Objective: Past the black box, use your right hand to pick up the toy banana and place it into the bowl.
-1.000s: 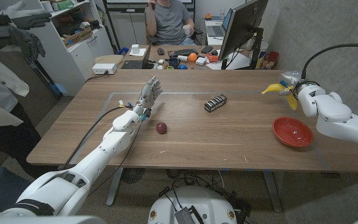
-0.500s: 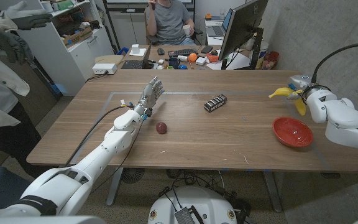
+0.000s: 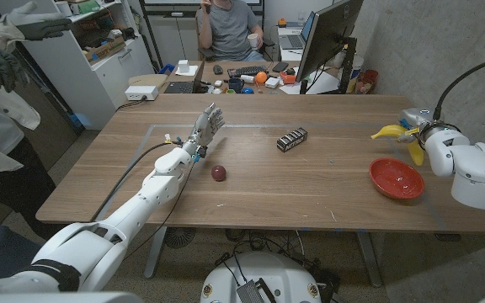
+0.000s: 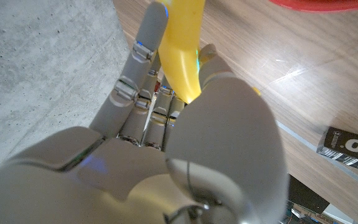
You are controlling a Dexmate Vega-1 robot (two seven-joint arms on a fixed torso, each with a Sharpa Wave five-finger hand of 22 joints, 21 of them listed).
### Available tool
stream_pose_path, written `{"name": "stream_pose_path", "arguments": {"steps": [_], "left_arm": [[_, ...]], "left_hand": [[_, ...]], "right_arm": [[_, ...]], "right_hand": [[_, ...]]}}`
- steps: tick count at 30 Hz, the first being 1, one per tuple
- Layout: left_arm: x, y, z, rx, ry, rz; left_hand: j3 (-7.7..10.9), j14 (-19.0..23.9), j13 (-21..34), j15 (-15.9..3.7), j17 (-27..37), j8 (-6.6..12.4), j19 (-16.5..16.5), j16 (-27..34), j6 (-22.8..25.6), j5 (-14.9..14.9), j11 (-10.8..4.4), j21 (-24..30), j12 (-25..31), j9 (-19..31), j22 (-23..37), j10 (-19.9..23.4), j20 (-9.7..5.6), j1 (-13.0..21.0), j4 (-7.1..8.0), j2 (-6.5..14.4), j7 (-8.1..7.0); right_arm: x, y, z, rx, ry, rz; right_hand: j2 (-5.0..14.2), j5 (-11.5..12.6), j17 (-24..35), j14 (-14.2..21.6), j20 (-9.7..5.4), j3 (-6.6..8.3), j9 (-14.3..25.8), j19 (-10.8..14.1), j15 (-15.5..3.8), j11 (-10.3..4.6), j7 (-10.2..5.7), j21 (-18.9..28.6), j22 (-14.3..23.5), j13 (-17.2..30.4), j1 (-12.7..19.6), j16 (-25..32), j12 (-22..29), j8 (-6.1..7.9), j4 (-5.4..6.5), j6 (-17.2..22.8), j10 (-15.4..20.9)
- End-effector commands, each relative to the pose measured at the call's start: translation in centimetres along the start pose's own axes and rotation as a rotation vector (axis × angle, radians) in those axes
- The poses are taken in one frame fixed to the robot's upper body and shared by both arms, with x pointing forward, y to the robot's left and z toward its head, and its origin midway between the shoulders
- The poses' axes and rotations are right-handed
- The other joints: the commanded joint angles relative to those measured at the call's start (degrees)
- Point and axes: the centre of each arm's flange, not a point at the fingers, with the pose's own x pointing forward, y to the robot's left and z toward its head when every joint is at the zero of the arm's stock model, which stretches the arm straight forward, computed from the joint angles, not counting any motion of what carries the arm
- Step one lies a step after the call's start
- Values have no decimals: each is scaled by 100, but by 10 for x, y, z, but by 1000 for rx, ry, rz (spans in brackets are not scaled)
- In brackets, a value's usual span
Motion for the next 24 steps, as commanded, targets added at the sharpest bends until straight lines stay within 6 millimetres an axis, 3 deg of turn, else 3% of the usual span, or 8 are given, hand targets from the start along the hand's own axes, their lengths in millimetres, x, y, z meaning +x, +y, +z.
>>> {"name": "stream_pose_path", "arguments": {"steps": [1,12,24], "left_arm": [[4,-2,-1,-5,4,-29],[8,-6,-2,-7,6,-50],[3,-5,-1,-6,4,-47]], "left_hand": [[-40,-862,19,16,14,25,-21,37,-674,-10,24,22,26,30,12,-893,48,-24,-8,745,-14],[-44,-861,19,21,14,24,-24,38,-674,-10,19,21,26,30,12,-893,51,-24,-8,745,-13],[-48,-865,19,21,14,24,-32,36,-675,-9,28,18,24,30,12,-899,54,-25,-8,745,-14]], "right_arm": [[-24,4,-1,13,27,22],[-47,14,1,74,18,59],[-45,15,7,122,-12,104]], "right_hand": [[1196,31,46,863,-65,-8,12,-65,-1197,-53,-507,63,24,9,1127,22,10,24,-15,596,125],[1196,26,92,863,-65,-16,-14,-76,-1192,-52,-505,104,33,25,1134,13,15,19,-15,593,115],[1200,24,134,867,-68,-17,-38,-79,-1198,-52,-497,146,41,3,1153,5,5,16,-22,594,123]]}}
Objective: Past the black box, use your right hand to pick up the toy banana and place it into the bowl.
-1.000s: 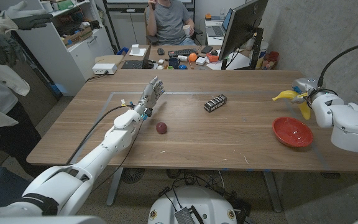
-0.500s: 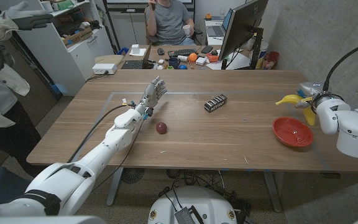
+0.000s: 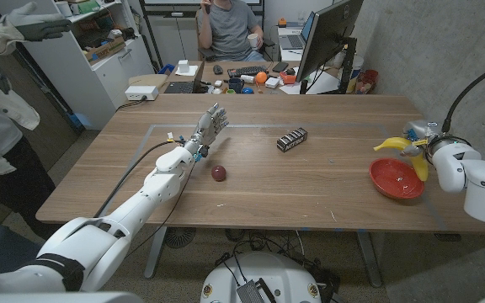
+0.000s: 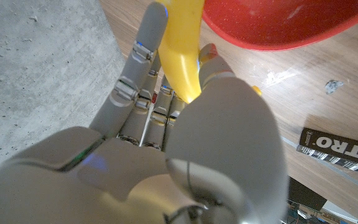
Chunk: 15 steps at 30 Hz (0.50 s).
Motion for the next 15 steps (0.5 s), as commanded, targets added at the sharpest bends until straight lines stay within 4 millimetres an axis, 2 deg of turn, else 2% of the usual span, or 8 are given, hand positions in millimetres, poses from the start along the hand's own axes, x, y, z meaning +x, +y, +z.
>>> {"name": "stream_pose_path", "arguments": {"steps": [1,15], "left_arm": [[-3,0,0,1,-1,-1],[-6,4,1,1,-2,10]], "left_hand": [[-24,-865,19,21,14,24,-1,36,-675,-9,28,18,25,30,13,-897,20,-25,16,745,-14],[-31,-862,19,21,13,24,1,37,-674,-9,23,18,25,30,13,-898,9,-25,16,744,-15]], "right_arm": [[-3,3,4,70,-29,49],[9,4,7,142,-51,147]], "right_hand": [[1192,32,27,871,-50,20,5,-57,-1199,-43,-485,51,14,7,1165,21,29,23,-18,545,82],[1196,20,69,906,-52,20,-26,-23,-1198,-26,-443,118,22,-28,1195,16,16,25,-31,564,98]]}}
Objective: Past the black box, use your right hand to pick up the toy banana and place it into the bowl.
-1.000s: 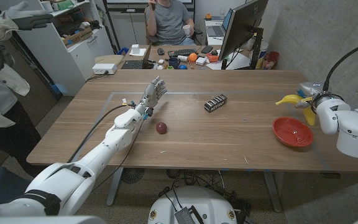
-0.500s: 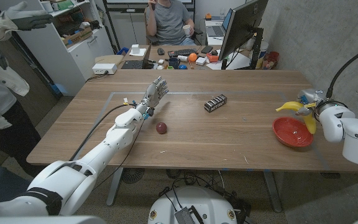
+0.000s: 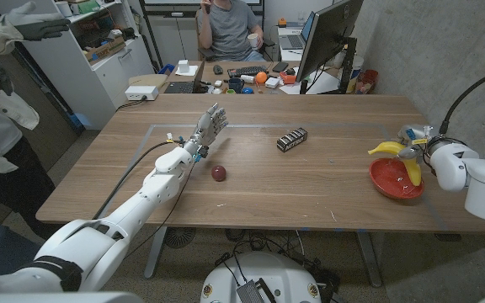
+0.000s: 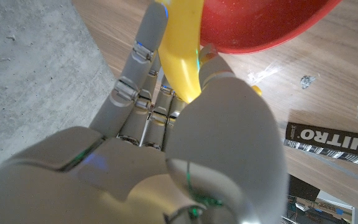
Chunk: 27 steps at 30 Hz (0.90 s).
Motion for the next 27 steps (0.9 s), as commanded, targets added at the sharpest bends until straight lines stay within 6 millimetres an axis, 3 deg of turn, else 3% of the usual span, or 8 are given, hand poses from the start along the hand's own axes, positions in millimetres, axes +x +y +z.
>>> {"name": "stream_pose_path", "arguments": {"steps": [1,27], "left_arm": [[-2,3,1,-3,-2,8],[-3,5,2,2,1,11]], "left_hand": [[-6,-863,19,19,13,24,0,37,-674,-9,24,18,24,30,12,-899,11,-25,-9,743,-15],[-15,-865,18,20,13,25,0,36,-673,-9,26,18,24,30,12,-899,17,-25,-10,741,-18]], "right_arm": [[8,1,1,48,-13,78],[26,23,-17,152,57,248]], "right_hand": [[1196,25,20,907,-52,22,12,-23,-1198,-25,-464,43,8,15,1196,36,29,22,-31,541,100],[1200,7,-23,885,-55,9,-35,-93,-1186,-16,-460,103,-3,18,1213,-76,28,7,-25,508,86]]}}
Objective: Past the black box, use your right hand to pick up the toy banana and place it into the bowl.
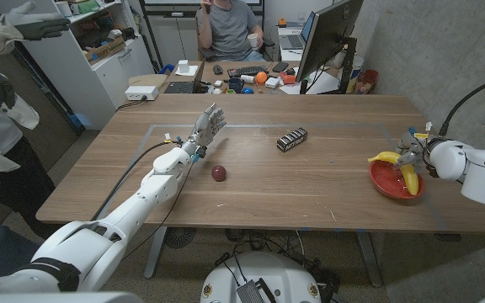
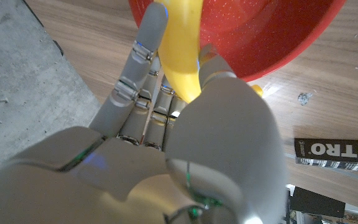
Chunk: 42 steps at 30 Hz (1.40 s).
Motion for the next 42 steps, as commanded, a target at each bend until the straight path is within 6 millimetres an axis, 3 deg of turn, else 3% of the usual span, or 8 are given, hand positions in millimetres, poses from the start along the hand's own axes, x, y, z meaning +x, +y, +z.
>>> {"name": "stream_pose_path", "arguments": {"steps": [1,16,22,31,34,40,42], "left_arm": [[0,1,1,3,1,0],[-2,1,1,0,-2,3],[-3,1,1,0,0,4],[-4,0,2,3,-4,3],[-4,0,2,1,-3,2],[-6,1,2,1,-4,0],[-6,1,2,1,-5,2]], "left_hand": [[-16,-864,18,22,13,25,1,37,-673,-9,26,18,24,30,12,-899,19,-25,-10,741,-19],[-22,-869,18,23,13,25,-11,35,-672,-10,28,13,23,30,12,-902,23,-25,-11,739,-22],[-25,-865,18,26,13,26,-7,37,-670,-10,28,15,23,30,12,-905,25,-25,-11,738,-19],[-30,-865,18,29,13,28,-3,37,-664,-9,34,16,23,30,12,-904,26,-25,-11,738,-15],[-31,-864,18,29,13,29,1,37,-659,-9,35,18,24,29,12,-902,27,-25,-12,739,-7],[-34,-863,18,31,12,30,0,37,-655,-9,28,17,26,29,12,-898,25,-25,-12,739,-11],[-34,-861,18,33,12,30,2,38,-655,-9,27,18,26,29,12,-896,26,-24,-12,739,-10]], "right_arm": [[7,8,-3,36,10,72],[8,8,0,29,18,97],[7,8,0,29,13,97],[3,7,0,31,4,84],[2,7,0,25,4,72],[0,5,3,-7,6,64],[-1,4,3,-1,5,63]], "right_hand": [[1202,34,-7,886,-55,30,14,-95,-1186,-19,-440,49,15,13,1211,-20,26,16,18,452,23],[1208,18,-154,844,-45,16,45,-184,-1203,-27,-442,85,-8,-19,1196,-188,-23,7,45,332,-63],[1180,8,-261,871,-37,-28,77,-237,-1201,40,-429,107,-26,-57,1127,-273,-62,-22,84,181,-120],[910,-14,-544,913,-12,-372,147,-302,-1151,122,-360,190,-101,-7,686,-478,-77,-56,223,-144,-281],[889,-2,-633,860,-10,-424,160,-335,-1159,123,-360,201,-130,19,605,-573,-87,-92,241,-288,-360],[795,43,-1030,378,13,-497,167,-454,-1257,102,-420,245,-236,76,501,-1118,-132,-230,179,-659,-661],[734,52,-1180,242,23,-582,119,-491,-1252,81,-441,270,-286,64,308,-1313,-164,-341,242,-834,-779]]}}
